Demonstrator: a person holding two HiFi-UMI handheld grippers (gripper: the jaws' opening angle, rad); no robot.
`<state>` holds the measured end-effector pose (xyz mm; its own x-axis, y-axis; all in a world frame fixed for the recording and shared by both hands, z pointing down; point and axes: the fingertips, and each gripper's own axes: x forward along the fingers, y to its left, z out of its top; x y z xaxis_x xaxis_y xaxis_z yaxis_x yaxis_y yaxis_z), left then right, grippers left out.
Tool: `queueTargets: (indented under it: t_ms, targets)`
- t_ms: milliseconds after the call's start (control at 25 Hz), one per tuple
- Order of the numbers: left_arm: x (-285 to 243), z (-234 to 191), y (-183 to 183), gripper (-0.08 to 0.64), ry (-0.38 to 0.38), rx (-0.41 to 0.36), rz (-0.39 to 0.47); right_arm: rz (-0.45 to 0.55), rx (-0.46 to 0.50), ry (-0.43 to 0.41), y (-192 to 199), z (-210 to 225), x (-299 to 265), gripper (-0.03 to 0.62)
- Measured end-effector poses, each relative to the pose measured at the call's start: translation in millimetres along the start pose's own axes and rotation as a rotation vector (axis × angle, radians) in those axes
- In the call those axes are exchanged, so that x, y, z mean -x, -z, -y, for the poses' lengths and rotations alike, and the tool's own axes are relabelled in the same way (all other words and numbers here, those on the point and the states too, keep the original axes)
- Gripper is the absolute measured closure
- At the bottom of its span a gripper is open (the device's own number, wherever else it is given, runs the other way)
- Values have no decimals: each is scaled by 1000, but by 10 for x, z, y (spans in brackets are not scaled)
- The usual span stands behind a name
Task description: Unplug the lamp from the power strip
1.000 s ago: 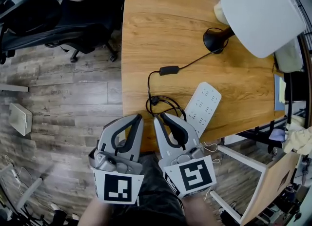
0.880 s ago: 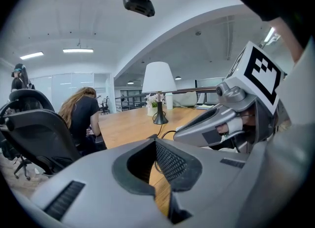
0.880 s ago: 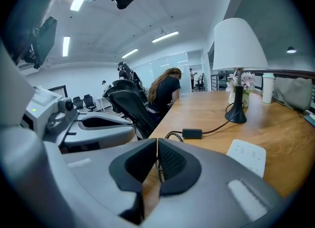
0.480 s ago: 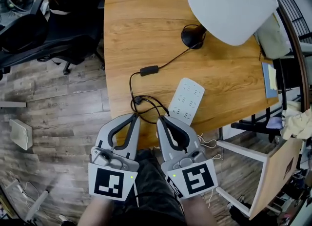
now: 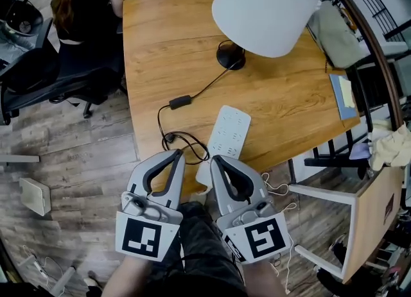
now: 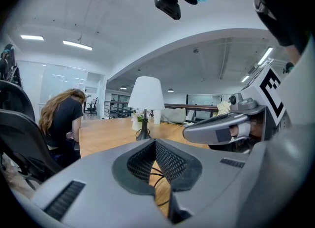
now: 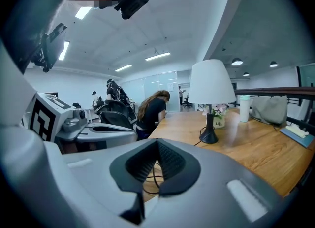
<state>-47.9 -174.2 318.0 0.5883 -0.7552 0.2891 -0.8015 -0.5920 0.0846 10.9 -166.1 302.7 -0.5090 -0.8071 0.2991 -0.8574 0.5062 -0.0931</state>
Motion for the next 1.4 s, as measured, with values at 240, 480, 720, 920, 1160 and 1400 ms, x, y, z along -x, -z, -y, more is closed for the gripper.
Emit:
queueTargets:
  t_ms: [240, 480, 720, 920, 1160, 1400]
  targets:
    - [18, 90, -233, 565, 25, 45, 44, 58, 3, 17, -219, 71, 180, 584]
    - [79, 78, -484, 565, 20, 85, 103, 108, 9, 31, -441, 169, 357, 584]
    - [187, 76, -718, 565, 14, 81, 156, 154, 14, 38, -661, 196, 507, 584]
    - [263, 108, -860, 565, 22, 77, 187, 176, 31, 36, -787, 161, 593, 584]
    - [337, 132, -1072, 565, 35, 68, 223, 218, 45, 24, -997, 109, 687, 584]
    - [412, 168, -1245, 565, 48, 57, 252, 243, 46, 8, -1122, 76, 766, 584]
